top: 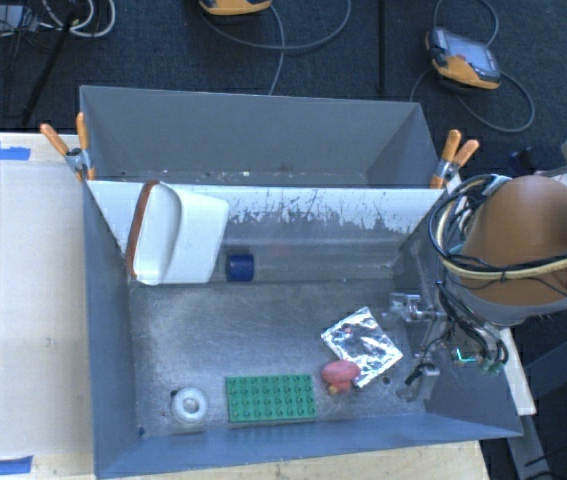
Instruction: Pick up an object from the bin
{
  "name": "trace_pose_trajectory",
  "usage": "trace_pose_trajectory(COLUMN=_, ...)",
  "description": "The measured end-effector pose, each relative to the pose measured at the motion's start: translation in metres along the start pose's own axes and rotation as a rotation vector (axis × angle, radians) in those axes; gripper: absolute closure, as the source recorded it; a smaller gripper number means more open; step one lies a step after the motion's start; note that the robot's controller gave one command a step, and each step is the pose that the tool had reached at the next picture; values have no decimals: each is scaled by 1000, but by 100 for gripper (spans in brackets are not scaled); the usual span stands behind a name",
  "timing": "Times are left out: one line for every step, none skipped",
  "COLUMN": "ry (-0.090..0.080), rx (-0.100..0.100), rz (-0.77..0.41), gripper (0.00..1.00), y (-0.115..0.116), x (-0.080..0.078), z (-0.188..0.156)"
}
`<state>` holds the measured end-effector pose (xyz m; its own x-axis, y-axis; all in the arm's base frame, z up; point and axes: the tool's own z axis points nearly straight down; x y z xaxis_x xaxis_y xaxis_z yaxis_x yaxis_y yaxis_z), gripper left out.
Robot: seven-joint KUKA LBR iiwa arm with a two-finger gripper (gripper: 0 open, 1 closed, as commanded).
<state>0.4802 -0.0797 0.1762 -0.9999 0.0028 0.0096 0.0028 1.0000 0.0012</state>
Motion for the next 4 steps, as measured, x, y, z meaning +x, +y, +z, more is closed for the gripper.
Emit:
trace_pose_trajectory(ry=-2, rx=0, rz=-28, gripper=0, y=15, x=-14, z=92)
trace_pose_trajectory(ry=-8, rx=1, rz=-31, gripper=100, y=15, x=-15, z=88)
trace_pose_trajectory(ry=-8, rx=2, rz=-287, gripper=100, y=36, x=-32, z=106)
trace_pose_trajectory(ry=-16, rx=3, rz=-246, gripper=100, y=62, x=-11, z=-26)
